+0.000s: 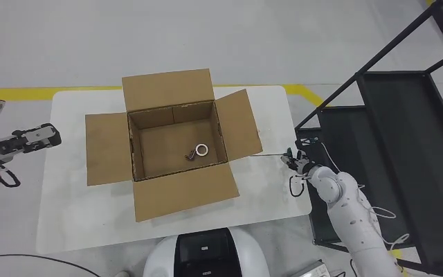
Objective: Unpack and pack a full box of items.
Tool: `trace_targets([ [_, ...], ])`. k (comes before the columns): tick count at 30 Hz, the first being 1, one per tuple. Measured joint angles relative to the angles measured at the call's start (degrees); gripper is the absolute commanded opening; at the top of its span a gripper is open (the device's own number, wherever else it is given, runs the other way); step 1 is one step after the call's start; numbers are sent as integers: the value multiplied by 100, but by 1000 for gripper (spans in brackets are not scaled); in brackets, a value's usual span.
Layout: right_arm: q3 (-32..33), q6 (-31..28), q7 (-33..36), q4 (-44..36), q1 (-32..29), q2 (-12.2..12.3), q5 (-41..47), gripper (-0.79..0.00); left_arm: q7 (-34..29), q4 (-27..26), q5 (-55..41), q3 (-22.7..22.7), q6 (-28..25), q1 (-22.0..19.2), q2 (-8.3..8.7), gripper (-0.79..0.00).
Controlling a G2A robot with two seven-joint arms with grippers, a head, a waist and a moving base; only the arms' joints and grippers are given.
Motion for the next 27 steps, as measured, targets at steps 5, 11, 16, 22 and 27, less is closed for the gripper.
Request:
trace_targets([
  [5,-82,111,-21,106,75,-5,-109,-240,0,0,0,0,0,0,0,0],
  [11,-251,157,71,308,182,-31,-82,-422,0,0,0,0,0,0,0,0],
  [16,-349,199,139,366,276,-50,8,-702,0,0,0,0,0,0,0,0],
  [22,-375,278,179,206,260,-40,-94,-785,0,0,0,0,0,0,0,0],
  [27,-284,309,137,-59,179,-23,-26,-785,0,0,0,0,0,0,0,0],
])
